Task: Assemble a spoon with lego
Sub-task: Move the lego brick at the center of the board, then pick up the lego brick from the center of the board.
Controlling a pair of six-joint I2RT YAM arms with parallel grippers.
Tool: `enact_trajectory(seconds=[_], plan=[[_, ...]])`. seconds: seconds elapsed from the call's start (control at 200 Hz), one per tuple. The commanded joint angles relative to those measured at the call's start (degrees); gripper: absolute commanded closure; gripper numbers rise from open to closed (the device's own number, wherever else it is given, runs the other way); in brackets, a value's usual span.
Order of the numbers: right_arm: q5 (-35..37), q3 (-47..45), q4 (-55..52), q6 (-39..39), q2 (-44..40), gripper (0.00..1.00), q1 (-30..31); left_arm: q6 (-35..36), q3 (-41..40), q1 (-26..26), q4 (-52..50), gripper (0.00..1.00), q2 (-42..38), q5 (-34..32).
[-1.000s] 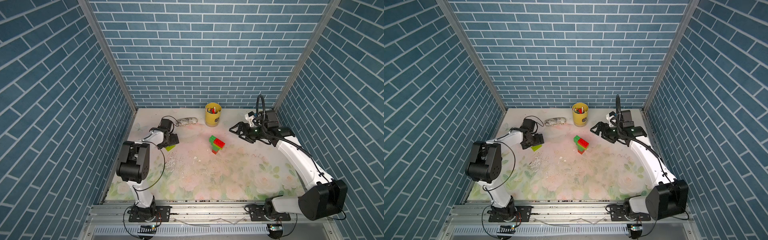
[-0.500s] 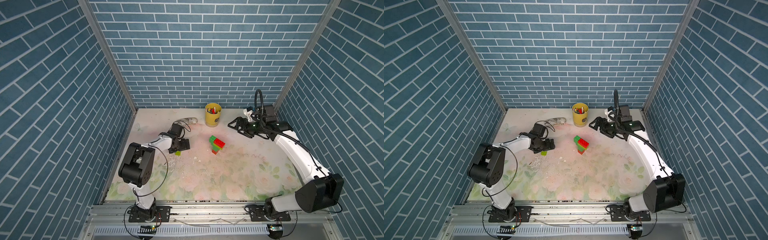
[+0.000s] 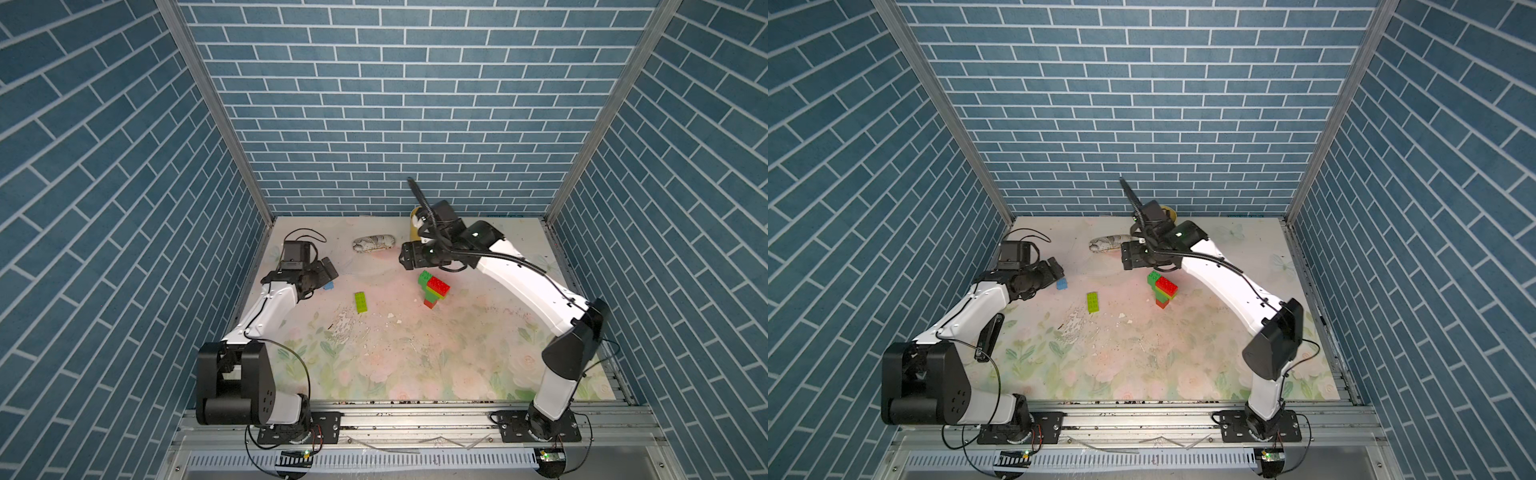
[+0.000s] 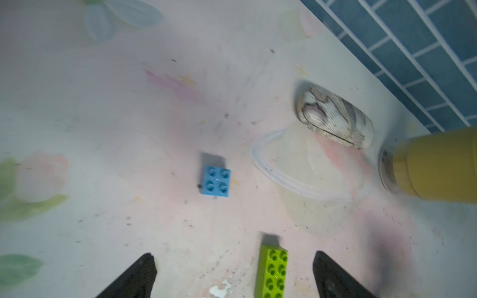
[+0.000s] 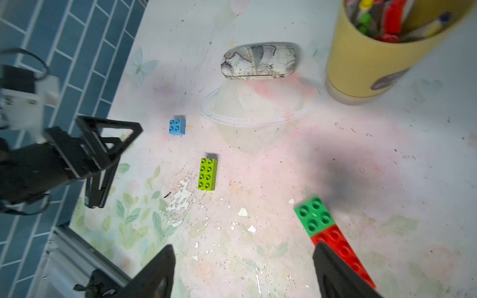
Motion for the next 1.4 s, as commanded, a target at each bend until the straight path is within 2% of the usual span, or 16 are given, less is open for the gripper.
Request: enact_trajectory(seconds=[0.0, 0.185, 0.285, 0.6, 0.84, 0.995, 1.125, 1.245, 1.395], plan=[[13.0, 10.5, -9.3, -2.4, 12.0, 0.2, 4.8, 0.0, -2.9, 5.6, -2.2, 0.03, -3.4, -0.8], [11.5, 31.6, -13.2, -1.9, 33.3, 0.24, 8.3, 1.5, -6.7, 10.6, -1.9, 0.03, -6.6, -1.0], [9.1, 34.6, -11.5, -1.0, 38.1, 0.25, 8.8, 0.8, -9.3, 11.8, 0.0, 0.03, -8.3, -1.1], [3.8, 26.4, -3.2, 1.0, 39.1, 0.25, 9.8, 0.0, -10.9, 12.1, 2.5, 0.03, -7.8, 0.3], [1.8, 26.9, -1.1, 1.8, 40.2, 0.24, 10.2, 0.1, -10.9, 12.3, 2.6, 0.03, -8.0, 0.2], [7.2, 28.4, -3.4, 1.0, 39.2, 0.24, 11.1, 0.0, -10.9, 12.3, 2.6, 0.03, -8.1, 0.0], [6.6, 25.6, -0.1, 2.0, 36.9, 0.22, 11.7, 0.1, -10.9, 12.3, 2.5, 0.03, -8.1, -0.1], [4.0, 28.3, -0.8, 3.1, 39.7, 0.2, 11.7, 0.1, -10.9, 12.3, 2.5, 0.03, -8.4, -0.1], [5.6, 32.9, -4.0, 2.8, 43.3, 0.21, 11.6, 0.2, -10.9, 12.3, 2.5, 0.03, -8.6, -0.1]])
